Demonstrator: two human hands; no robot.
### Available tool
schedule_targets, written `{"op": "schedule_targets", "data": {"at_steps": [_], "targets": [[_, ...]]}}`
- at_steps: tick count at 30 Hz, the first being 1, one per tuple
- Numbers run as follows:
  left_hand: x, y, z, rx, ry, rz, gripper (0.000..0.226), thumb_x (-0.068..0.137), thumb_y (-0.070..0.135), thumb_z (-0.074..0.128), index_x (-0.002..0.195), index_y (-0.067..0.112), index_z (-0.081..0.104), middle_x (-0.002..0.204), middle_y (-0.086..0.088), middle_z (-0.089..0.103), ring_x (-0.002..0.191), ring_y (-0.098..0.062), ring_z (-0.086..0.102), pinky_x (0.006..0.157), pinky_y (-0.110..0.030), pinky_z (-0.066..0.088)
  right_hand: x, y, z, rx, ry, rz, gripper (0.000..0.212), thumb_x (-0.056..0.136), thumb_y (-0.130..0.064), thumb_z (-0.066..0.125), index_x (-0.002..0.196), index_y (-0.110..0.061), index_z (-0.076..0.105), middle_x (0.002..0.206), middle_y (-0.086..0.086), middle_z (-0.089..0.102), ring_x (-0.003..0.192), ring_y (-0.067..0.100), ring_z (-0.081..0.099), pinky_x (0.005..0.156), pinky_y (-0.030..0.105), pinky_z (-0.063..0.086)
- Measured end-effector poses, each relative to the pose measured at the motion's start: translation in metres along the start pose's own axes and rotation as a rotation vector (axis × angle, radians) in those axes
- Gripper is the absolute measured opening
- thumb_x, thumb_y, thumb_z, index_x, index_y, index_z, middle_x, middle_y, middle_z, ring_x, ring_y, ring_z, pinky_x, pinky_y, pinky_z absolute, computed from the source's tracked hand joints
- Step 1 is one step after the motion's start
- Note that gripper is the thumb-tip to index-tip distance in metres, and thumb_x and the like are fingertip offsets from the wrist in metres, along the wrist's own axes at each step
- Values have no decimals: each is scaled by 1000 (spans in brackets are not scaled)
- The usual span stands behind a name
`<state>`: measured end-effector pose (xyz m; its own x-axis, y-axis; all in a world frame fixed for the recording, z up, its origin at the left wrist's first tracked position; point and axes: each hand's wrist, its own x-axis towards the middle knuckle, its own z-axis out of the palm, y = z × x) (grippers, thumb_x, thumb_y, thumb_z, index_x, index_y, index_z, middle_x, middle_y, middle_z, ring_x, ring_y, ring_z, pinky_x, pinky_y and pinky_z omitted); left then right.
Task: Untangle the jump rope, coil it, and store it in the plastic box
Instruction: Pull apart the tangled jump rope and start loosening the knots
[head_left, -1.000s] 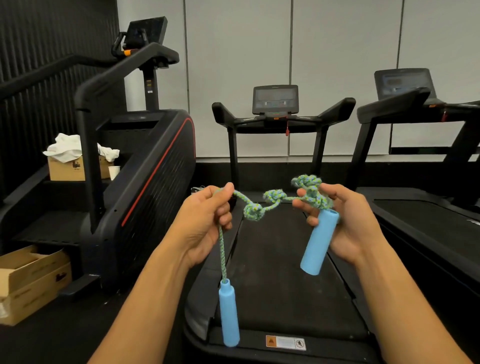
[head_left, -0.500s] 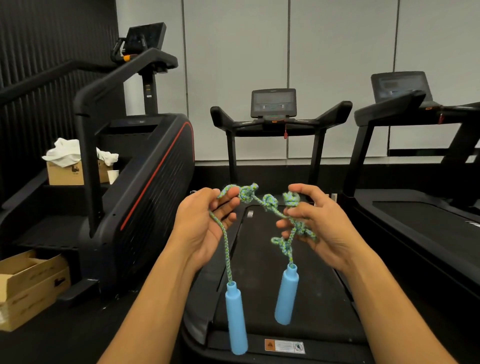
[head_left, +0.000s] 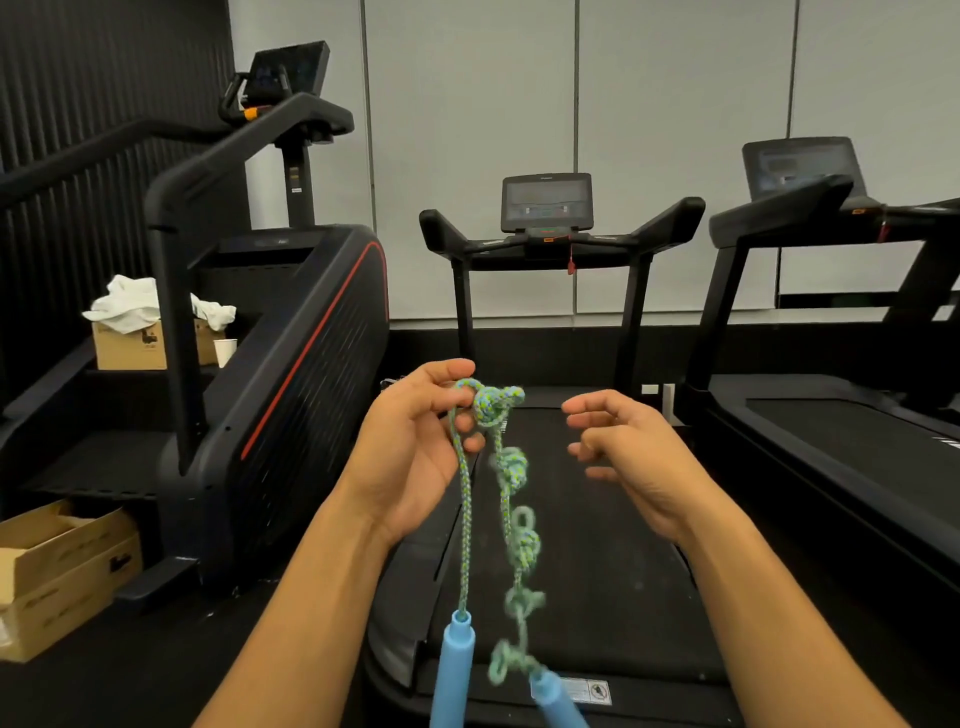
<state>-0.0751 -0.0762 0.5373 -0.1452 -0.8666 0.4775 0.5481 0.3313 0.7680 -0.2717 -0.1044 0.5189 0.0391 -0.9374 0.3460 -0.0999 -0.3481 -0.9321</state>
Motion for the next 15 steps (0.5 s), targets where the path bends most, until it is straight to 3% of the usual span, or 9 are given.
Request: {"op": "schedule_targets", "data": {"at_steps": [3,6,10,15], "targets": [[-1,-2,3,38,1,24,28,77,-8,52,100,8,57,74,-5,50,56,-12,42,51,-26,34,-6,-6,5,15,-2,-79,44,77,12,53,102,-21,69,109,1,69,108,30,65,82,37,49],[1,-2,2,36,30,24,25,85,-10,46,100,7,56,71,-5,48,57,-13,41,50,-26,34,-11,-15,11,81,-47,-152,42,80,15,54,108,-14,68,108,7,73,107,29,67,82,29,52],[0,-1,1,6,33,24,26,74,-3,53,98,8,56,69,-5,49,55,-14,43,50,-26,37,-15,-21,21,123,-101,-194,45,82,15,56,117,-11,65,107,10,75,107,27,69,94,31,54],[-2,0,1,57,-7,9,25,73,0,55,96,9,56,70,-8,49,54,-14,47,51,-28,46,-22,-24,37,161,-167,-255,60,82,18,59,130,-18,58,118,12,68,97,14,72,85,24,55]]}}
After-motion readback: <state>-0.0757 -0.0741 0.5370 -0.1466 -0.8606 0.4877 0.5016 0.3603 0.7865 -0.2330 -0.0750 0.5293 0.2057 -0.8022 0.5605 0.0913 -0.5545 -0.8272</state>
